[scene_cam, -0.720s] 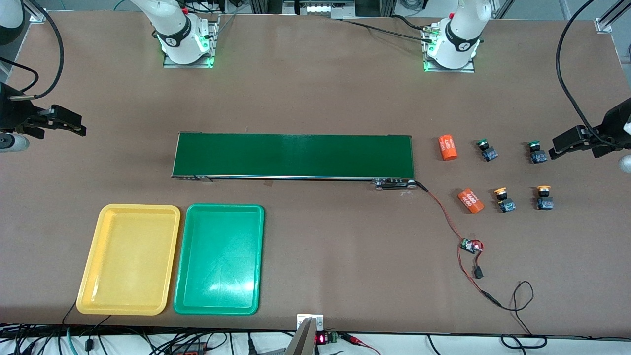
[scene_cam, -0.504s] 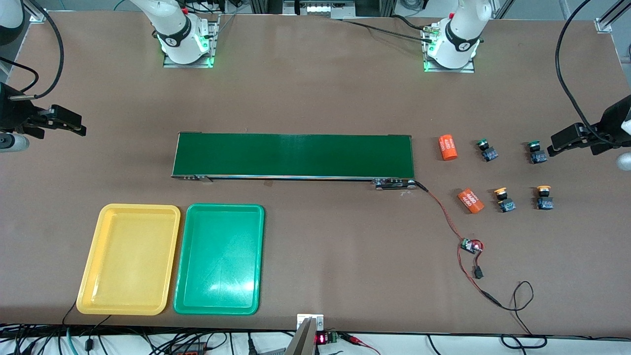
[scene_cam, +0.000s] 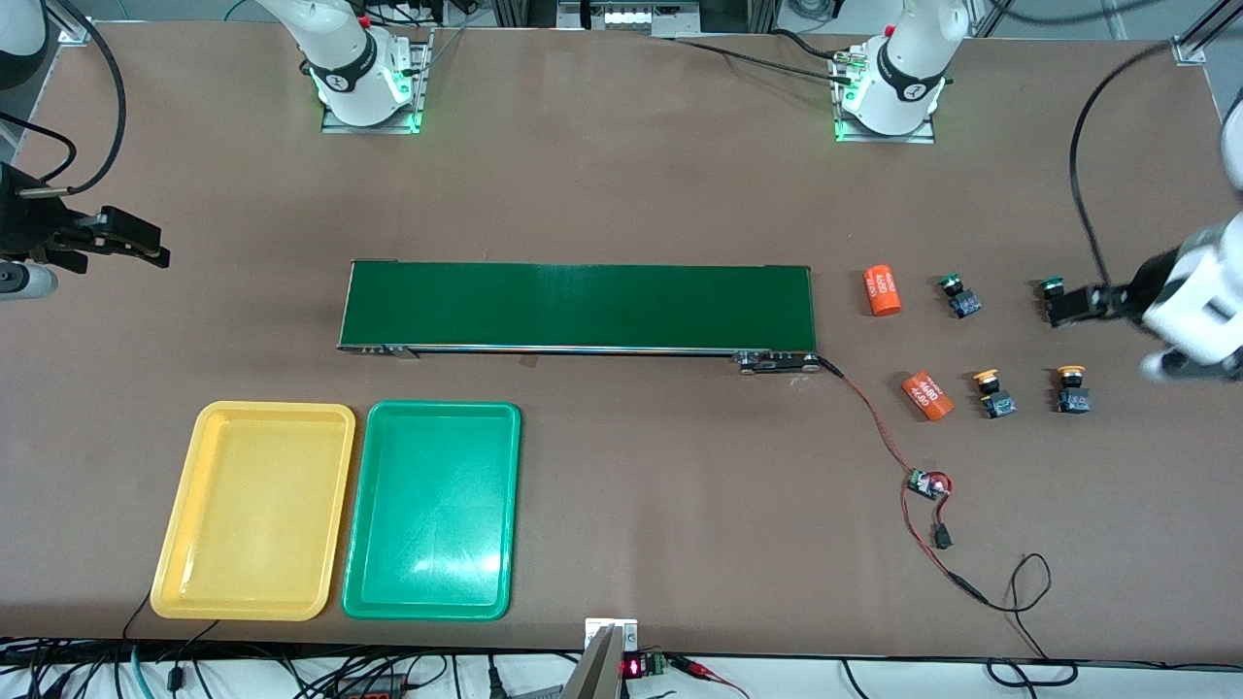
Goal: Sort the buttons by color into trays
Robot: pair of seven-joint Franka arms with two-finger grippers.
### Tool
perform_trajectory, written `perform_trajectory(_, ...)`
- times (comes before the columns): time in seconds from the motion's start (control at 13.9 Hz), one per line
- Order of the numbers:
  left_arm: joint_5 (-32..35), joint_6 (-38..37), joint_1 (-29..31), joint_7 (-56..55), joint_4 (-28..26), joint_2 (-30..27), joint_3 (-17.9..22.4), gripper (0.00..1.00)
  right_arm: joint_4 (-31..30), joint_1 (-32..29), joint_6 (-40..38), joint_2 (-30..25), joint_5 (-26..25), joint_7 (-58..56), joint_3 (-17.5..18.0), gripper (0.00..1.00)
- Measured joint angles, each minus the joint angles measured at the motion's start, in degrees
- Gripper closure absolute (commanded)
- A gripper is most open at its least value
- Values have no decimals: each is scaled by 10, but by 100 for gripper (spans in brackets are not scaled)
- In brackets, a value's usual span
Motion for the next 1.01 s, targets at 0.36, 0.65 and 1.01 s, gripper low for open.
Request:
perform_trajectory(0.36, 9, 67, 4, -9, 8, 124, 3, 0, 0, -3, 0, 1, 0, 0, -1, 0)
perform_trajectory(0.65, -9, 135, 6, -90, 11, 190, 3, 0, -1, -8, -1, 9, 0, 0, -4, 0)
perform_trajectory(1.01, -19, 169, 10, -212, 12, 221, 3, 0, -1, -8, -1, 11, 0, 0, -4, 0)
